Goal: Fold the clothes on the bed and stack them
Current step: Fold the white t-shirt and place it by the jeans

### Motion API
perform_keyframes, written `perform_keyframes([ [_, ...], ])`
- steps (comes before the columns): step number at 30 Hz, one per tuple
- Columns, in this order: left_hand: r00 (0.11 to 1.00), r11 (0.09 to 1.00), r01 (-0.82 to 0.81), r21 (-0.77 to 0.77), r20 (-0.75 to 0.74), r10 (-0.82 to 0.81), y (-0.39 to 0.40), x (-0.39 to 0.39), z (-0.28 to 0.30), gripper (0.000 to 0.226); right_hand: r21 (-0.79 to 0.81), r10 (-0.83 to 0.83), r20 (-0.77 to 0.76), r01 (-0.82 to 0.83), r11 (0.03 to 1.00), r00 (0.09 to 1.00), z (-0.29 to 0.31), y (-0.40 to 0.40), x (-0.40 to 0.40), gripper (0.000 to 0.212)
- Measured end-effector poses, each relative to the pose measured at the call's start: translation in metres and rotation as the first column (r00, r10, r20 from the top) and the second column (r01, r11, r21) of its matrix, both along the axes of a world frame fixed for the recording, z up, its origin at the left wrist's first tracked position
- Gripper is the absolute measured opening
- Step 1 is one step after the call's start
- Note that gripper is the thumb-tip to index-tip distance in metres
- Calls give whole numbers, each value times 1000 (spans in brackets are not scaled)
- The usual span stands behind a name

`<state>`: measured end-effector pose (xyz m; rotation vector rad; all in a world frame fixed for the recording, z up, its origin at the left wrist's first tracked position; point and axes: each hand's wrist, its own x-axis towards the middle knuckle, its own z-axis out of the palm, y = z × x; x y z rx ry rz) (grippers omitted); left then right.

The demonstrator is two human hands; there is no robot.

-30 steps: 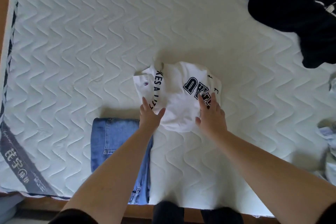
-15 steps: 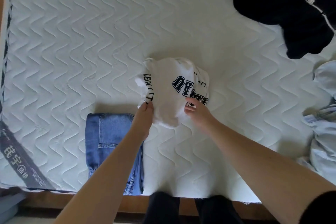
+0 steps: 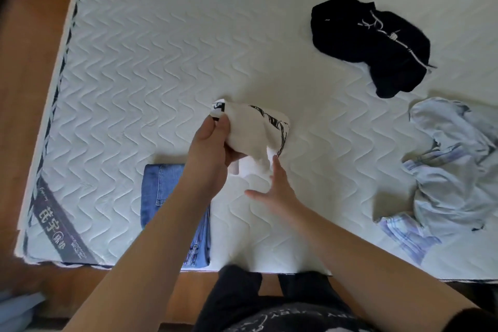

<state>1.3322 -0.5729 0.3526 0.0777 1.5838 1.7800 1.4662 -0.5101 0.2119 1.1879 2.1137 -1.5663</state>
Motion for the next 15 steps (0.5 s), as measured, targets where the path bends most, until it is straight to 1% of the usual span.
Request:
perform_keyframes([
  [3, 996, 998, 3, 61, -89, 2, 0, 9, 47, 22, -10, -172, -63, 172, 985, 983, 33, -6, -10, 119],
  [4, 992, 997, 22, 70, -125, -13, 0, 14, 62, 22, -49, -248, -88, 245, 968, 965, 44, -6, -14, 117],
  [5, 987, 996, 39, 74, -156, -27, 1, 19, 76, 21, -106, -327, -110, 316, 943, 939, 55, -5, -17, 112],
  [6, 982, 996, 44, 76, -184, -29, 1, 24, 90, 19, -163, -394, -127, 373, 913, 910, 67, -1, -19, 102],
  [7, 977, 996, 42, 75, -211, -25, 2, 28, 102, 17, -207, -437, -147, 404, 891, 888, 78, 7, -20, 87],
  [8, 971, 996, 40, 75, -237, -21, 2, 31, 114, 15, -214, -440, -163, 403, 890, 883, 90, 15, -19, 70],
  [9, 964, 996, 41, 83, -265, -18, 2, 34, 125, 15, -177, -405, -176, 376, 909, 897, 103, 25, -18, 56],
  [10, 958, 994, 41, 97, -287, -12, 1, 35, 134, 15, -127, -360, -182, 342, 931, 915, 114, 34, -15, 50],
  [12, 949, 990, 47, 134, -316, -2, 0, 35, 148, 14, -67, -279, -184, 271, 960, 943, 135, 51, -6, 52],
  [13, 947, 988, 47, 149, -323, 4, -1, 34, 153, 14, -71, -253, -191, 244, 967, 948, 145, 57, -1, 55],
  [15, 939, 986, 43, 159, -344, 15, -3, 31, 159, 14, -148, -254, -247, 222, 964, 935, 161, 65, 10, 59],
])
